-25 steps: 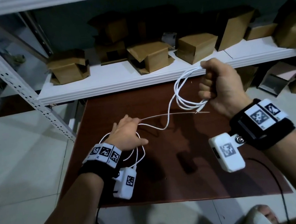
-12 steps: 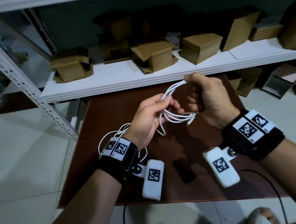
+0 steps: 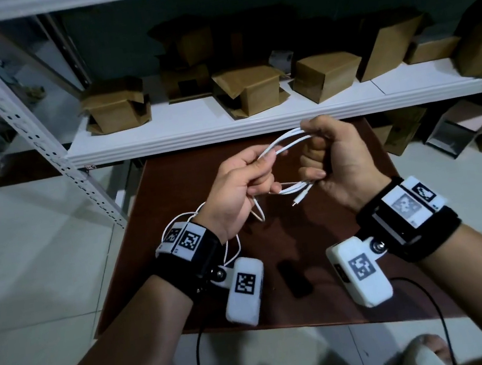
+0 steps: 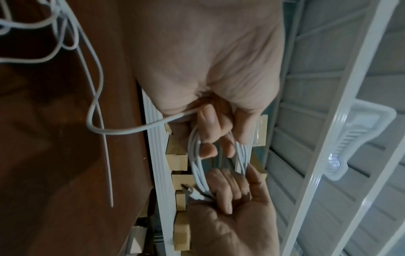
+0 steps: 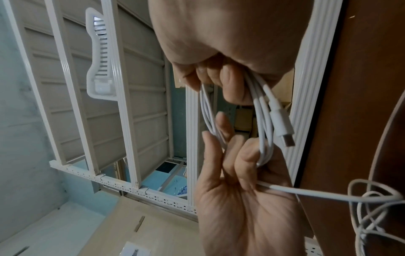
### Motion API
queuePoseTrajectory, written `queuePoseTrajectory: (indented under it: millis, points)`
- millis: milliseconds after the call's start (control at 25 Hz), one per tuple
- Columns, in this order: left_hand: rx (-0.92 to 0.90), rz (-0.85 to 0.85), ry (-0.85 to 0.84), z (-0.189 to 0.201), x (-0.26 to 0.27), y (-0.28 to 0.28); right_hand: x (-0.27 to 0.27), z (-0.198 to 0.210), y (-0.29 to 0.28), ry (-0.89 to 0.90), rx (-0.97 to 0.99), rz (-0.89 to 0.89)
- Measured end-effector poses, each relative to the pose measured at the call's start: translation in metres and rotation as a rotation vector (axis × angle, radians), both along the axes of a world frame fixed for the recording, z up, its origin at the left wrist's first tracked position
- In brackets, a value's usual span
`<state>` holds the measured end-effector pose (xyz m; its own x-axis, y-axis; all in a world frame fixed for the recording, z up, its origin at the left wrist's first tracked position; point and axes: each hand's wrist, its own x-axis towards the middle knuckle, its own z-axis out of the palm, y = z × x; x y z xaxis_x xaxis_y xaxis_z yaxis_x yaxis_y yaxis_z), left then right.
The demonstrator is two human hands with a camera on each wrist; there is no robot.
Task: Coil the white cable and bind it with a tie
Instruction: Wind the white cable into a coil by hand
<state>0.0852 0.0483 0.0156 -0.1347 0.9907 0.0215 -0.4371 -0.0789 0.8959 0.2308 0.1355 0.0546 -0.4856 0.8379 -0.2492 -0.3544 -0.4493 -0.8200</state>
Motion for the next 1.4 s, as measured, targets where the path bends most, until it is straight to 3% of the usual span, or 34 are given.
queuePoseTrajectory:
  millis: [80, 240, 320, 400, 600, 880, 1040, 1160, 1400]
  points:
    - [-0.029, 0.019, 0.012, 0.003, 0.000, 0.000, -0.001, -0.002, -0.003, -0.003, -0.002, 0.033]
    - [-0.135, -0.059, -0.186, 0.014, -0.002, -0.002, -0.004, -0.001, -0.009, -0.010, -0.004, 0.115]
    - [-0.121, -0.094, -0.120, 0.015, -0.002, -0.003, -0.004, -0.002, -0.008, -0.026, 0.010, 0.142]
    - [-0.095, -0.097, -0.045, 0.016, -0.004, -0.005, -0.001, 0.000, -0.004, -0.044, 0.036, 0.237]
    - [-0.194, -0.065, -0.221, 0.015, -0.009, -0.009, 0.004, 0.003, -0.003, -0.034, 0.071, 0.477]
    - [-0.200, -0.027, -0.251, 0.007, -0.001, -0.005, -0.004, -0.003, -0.005, 0.074, -0.084, 0.219]
    - [-0.168, -0.070, -0.391, 0.003, 0.007, -0.005, -0.007, -0.006, -0.010, 0.023, -0.054, 0.096]
    - [-0.174, -0.064, -0.438, 0.006, 0.000, -0.006, -0.010, -0.008, -0.013, -0.011, -0.010, 0.120]
    - [-0.258, 0.066, -0.264, 0.011, -0.010, -0.005, -0.005, -0.013, -0.015, 0.028, 0.038, 0.345]
